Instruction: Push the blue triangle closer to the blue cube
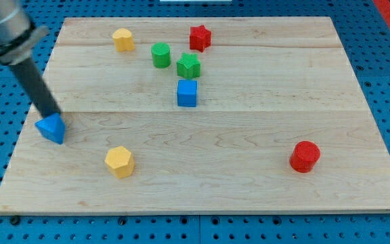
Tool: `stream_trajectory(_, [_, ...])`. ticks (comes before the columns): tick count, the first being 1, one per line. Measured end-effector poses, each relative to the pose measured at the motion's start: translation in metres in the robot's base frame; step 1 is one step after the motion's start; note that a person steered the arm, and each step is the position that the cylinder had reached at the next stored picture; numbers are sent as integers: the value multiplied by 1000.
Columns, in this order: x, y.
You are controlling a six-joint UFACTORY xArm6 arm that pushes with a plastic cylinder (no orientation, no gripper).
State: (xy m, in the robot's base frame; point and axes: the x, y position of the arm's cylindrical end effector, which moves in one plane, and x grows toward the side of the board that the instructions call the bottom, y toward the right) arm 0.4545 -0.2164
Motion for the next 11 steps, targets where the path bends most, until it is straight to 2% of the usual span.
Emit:
stream_trajectory(1, [32,14])
stream_trajectory(2, [33,-37])
stream_trajectory(3, [-6,-55])
stream_trajectory(4, [-4,-88])
stream_trajectory(6, [84,-74])
stream_trajectory(7, [71,-21])
stream_trajectory(8, [39,49])
stream_trajectory(9, [25,132])
stream_trajectory(10, [21,169])
stream_trajectory(11, [14,158])
